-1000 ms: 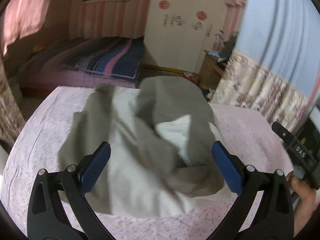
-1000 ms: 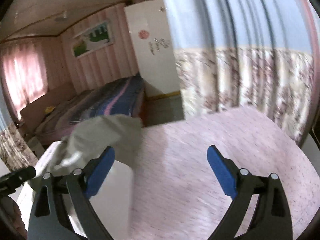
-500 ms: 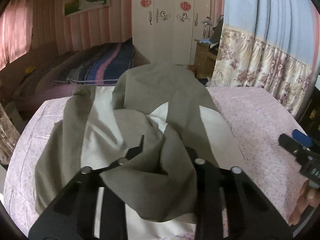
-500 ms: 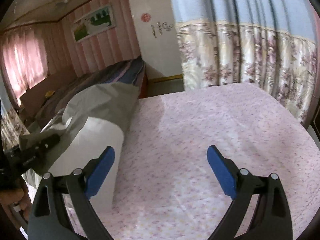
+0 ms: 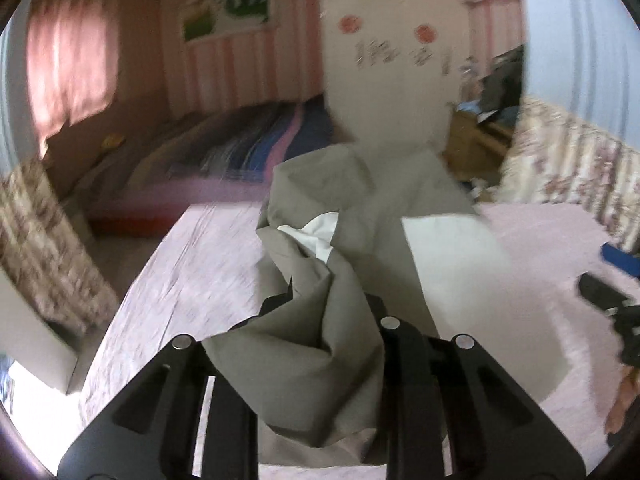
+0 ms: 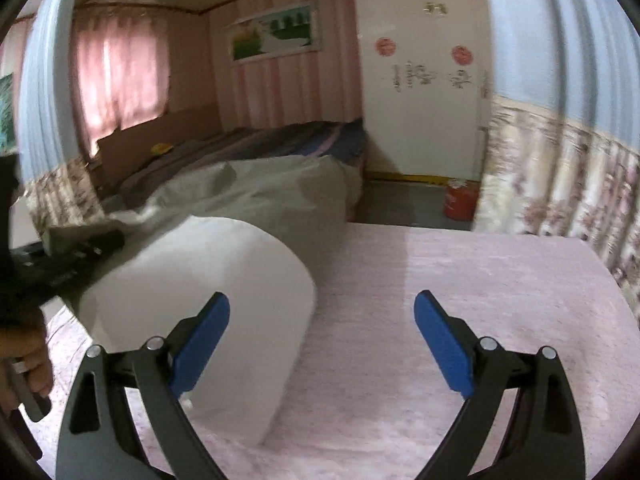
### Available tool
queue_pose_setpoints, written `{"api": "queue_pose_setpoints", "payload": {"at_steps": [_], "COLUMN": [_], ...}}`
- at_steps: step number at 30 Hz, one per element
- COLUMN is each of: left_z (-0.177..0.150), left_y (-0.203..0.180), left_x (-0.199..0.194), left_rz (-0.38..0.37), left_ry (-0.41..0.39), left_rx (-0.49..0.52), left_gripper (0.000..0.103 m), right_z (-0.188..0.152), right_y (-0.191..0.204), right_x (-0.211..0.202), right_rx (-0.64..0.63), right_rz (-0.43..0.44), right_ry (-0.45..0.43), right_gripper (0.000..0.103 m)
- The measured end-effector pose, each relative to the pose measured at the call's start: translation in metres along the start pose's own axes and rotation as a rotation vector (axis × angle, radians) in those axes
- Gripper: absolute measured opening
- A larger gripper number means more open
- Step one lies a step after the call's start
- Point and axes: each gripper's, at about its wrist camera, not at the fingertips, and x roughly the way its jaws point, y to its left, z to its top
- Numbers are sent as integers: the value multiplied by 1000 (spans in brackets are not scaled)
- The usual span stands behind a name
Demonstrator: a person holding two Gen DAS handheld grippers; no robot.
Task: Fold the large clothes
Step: 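Grasp the jacket with the left gripper and fold it toward the right gripper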
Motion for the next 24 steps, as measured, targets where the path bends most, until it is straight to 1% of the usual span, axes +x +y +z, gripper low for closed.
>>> {"api": "queue_pose_setpoints", "payload": {"at_steps": [1, 2, 3, 4, 6, 7, 8, 10, 12, 15, 17, 19, 20, 23, 24], "left_z": [-9, -17, -26, -31, -40, -45, -51, -60, -64, -64, -59, -53, -49, -31, -26], "left_y": [10, 16, 24, 28, 33, 36, 39, 40, 44, 46, 49, 53, 57, 60, 60], "left_x": [11, 18, 25, 28, 35, 38, 39, 43, 47, 46, 44, 38, 33, 11, 5], "left_rz": [18, 23, 21, 23, 32, 30, 28, 26, 12, 12, 14, 21, 28, 57, 66], "left_ry": [33, 54, 67, 70, 73, 76, 74, 76, 84, 82, 87, 93, 88, 47, 32], "left_rx": [-6, -14, -32, -37, -45, -48, -45, -25, -50, -64, -70, -82, -89, -80, -73], "left_gripper": [23, 25, 29, 35, 40, 43, 45, 49, 51, 53, 60, 68, 69, 74, 79], "right_z": [-2, -6, -10, -16, -30, -36, -41, -49, -50, -47, -40, -31, -24, -4, 3], "right_y": [6, 15, 21, 26, 32, 34, 36, 38, 39, 40, 32, 29, 31, 39, 40], "right_x": [5, 14, 22, 31, 44, 50, 55, 61, 62, 61, 59, 52, 43, 25, 21], "right_rx": [-12, -19, -27, -41, -57, -76, -109, -140, -147, -135, -109, -105, -109, -125, -129], "right_rz": [5, 14, 16, 11, -10, -44, -63, -76, -81, -71, -51, -57, -66, -49, -53], "right_ry": [10, 35, 57, 84, 107, 119, 130, 140, 148, 156, 162, 156, 141, 95, 75], "right_gripper": [94, 94, 94, 93, 95, 97, 98, 99, 100, 100, 100, 100, 100, 100, 100]}}
